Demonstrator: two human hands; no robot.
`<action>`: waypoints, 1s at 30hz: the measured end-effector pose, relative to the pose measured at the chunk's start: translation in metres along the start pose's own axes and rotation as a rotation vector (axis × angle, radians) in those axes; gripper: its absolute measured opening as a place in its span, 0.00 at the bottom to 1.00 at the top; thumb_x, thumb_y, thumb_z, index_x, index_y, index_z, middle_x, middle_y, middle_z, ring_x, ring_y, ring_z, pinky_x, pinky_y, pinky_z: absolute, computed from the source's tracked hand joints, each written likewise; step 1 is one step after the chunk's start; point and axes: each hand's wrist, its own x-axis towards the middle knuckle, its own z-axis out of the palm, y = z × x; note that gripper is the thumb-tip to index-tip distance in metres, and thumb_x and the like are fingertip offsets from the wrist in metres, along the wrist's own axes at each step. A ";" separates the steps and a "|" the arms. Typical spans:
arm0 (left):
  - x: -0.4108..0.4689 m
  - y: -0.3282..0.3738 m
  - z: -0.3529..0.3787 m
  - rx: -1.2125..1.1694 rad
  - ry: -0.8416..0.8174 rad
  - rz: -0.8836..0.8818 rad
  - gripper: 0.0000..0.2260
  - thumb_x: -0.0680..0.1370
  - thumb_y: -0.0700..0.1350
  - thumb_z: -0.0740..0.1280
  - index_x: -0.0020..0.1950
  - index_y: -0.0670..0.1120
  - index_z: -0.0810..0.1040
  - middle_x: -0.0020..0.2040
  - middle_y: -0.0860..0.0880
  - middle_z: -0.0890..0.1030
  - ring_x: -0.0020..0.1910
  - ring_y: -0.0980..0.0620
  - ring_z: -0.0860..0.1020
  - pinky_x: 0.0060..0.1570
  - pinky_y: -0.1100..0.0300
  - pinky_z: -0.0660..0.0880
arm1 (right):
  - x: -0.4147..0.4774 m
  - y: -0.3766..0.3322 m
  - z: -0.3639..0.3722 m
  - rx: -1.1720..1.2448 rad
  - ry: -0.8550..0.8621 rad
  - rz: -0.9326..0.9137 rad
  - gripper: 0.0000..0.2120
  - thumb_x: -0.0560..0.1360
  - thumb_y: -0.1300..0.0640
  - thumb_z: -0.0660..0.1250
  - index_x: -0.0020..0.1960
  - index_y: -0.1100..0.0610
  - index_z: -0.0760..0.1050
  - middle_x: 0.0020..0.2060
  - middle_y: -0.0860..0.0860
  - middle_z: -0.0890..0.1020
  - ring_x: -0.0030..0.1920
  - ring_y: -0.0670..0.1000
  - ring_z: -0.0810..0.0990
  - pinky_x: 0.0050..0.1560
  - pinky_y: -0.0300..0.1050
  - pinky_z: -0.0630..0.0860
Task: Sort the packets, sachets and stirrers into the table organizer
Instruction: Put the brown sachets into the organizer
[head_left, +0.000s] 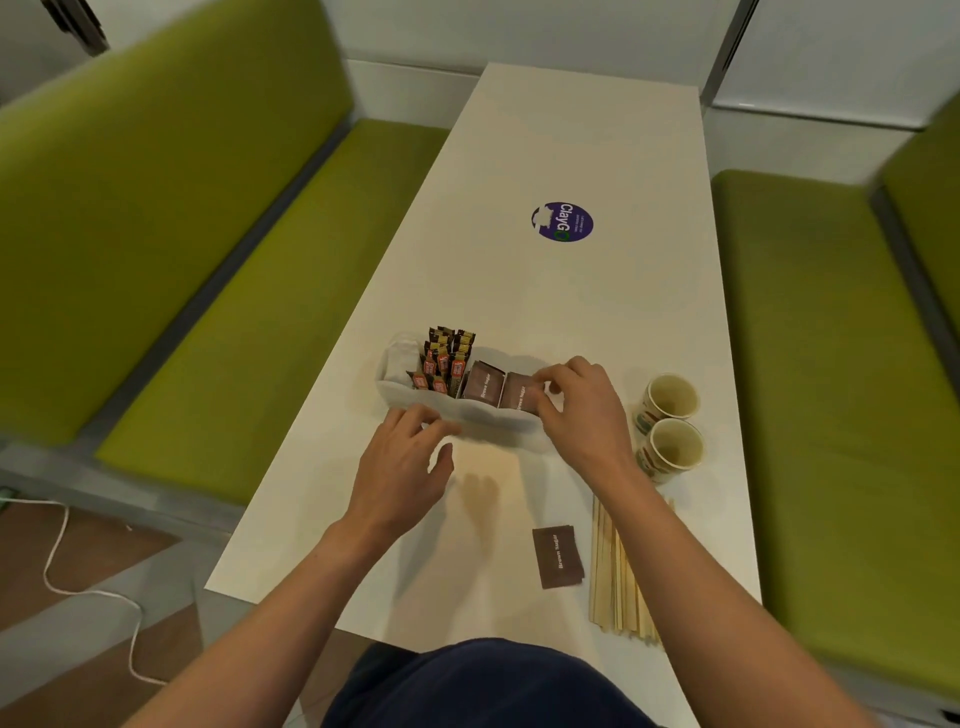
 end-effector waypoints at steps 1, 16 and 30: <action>-0.002 0.001 0.003 -0.010 -0.011 -0.007 0.11 0.77 0.42 0.71 0.58 0.50 0.82 0.51 0.51 0.79 0.51 0.49 0.73 0.46 0.57 0.74 | -0.010 0.000 -0.003 0.033 0.004 0.005 0.08 0.81 0.51 0.68 0.57 0.51 0.83 0.46 0.44 0.76 0.52 0.50 0.74 0.48 0.43 0.69; -0.052 0.012 0.067 0.008 -0.216 0.052 0.19 0.83 0.51 0.60 0.72 0.46 0.73 0.73 0.45 0.72 0.71 0.46 0.71 0.71 0.49 0.68 | -0.137 0.020 -0.005 -0.236 -0.554 0.045 0.30 0.79 0.45 0.65 0.78 0.48 0.64 0.74 0.45 0.67 0.72 0.52 0.66 0.70 0.52 0.70; -0.053 0.014 0.066 0.048 -0.272 0.040 0.22 0.84 0.54 0.54 0.75 0.48 0.70 0.77 0.47 0.68 0.75 0.48 0.66 0.75 0.50 0.62 | -0.126 0.021 -0.003 -0.189 -0.471 0.096 0.16 0.76 0.47 0.73 0.62 0.50 0.78 0.56 0.45 0.72 0.59 0.48 0.68 0.56 0.45 0.75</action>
